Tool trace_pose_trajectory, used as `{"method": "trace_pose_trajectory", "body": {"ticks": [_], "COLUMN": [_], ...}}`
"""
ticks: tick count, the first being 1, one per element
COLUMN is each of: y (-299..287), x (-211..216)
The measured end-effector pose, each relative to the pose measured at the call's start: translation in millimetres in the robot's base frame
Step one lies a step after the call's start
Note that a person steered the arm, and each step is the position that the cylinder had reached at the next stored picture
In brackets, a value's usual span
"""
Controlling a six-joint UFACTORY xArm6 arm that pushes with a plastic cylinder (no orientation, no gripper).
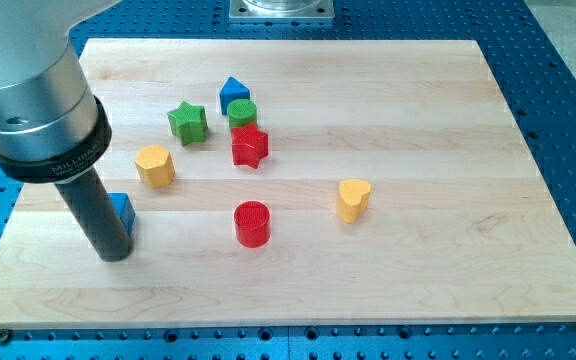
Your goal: Place the red circle to the right of the cube
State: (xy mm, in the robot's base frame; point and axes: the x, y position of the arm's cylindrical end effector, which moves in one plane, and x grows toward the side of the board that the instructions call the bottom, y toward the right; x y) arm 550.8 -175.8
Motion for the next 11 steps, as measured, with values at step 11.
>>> {"method": "trace_pose_trajectory", "body": {"ticks": [11], "y": [76], "x": [-94]}}
